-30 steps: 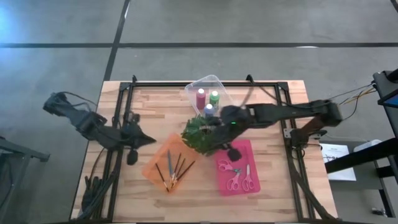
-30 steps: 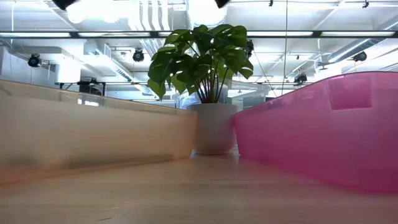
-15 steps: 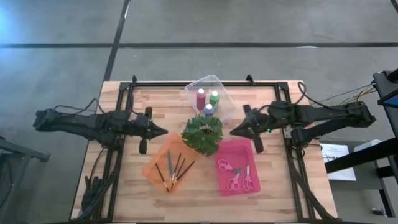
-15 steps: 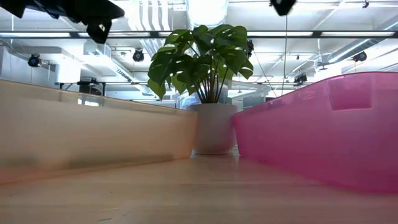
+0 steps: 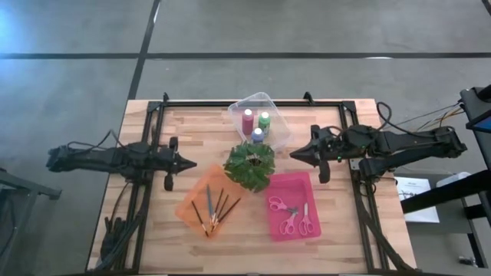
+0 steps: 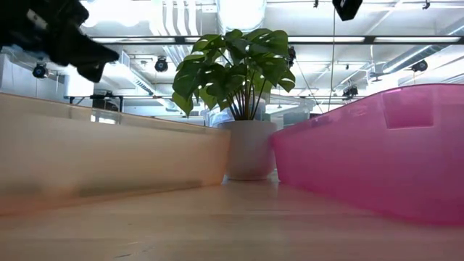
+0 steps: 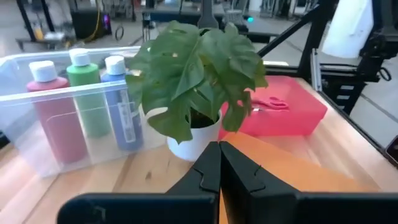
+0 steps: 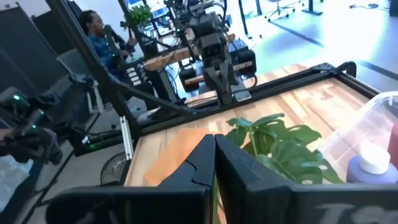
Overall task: Pick & Place Paint Supplies
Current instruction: Return to Home Position
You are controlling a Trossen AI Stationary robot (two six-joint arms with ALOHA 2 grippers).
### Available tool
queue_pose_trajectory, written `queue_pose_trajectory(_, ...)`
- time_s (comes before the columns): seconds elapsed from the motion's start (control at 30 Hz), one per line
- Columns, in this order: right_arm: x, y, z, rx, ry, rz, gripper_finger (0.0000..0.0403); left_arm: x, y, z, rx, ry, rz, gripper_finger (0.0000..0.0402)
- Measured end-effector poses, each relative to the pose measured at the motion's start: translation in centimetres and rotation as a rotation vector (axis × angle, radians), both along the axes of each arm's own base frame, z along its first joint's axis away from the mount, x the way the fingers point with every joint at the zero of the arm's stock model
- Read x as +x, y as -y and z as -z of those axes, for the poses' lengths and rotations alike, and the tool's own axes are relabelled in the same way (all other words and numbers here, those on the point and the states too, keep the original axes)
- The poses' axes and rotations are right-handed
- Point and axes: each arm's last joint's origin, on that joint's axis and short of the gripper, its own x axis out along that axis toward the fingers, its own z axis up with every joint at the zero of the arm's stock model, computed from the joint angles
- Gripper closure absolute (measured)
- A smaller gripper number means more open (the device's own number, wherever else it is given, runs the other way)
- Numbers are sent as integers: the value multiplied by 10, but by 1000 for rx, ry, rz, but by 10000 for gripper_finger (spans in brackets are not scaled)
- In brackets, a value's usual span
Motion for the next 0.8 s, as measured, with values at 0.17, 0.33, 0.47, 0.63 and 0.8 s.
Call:
queue_pose_trajectory(0.17, 1, 0, -2, 6, 2, 3, 395, -11, -1, 22, 12, 93, -24, 395)
queue_pose_trajectory(0.33, 1, 0, -2, 15, 2, 6, 395, -18, -2, 37, 24, 184, -31, 395)
queue_pose_trajectory(0.47, 1, 0, -2, 26, 3, 8, 395, -18, -3, 37, 117, 175, -53, 395)
queue_pose_trajectory(0.63, 1, 0, -2, 25, 4, 7, 395, -17, -3, 38, 149, 152, -56, 395)
queue_pose_trajectory(0.8, 0, 0, -3, 7, 10, 3, 395, -16, -3, 40, 153, 130, -54, 395)
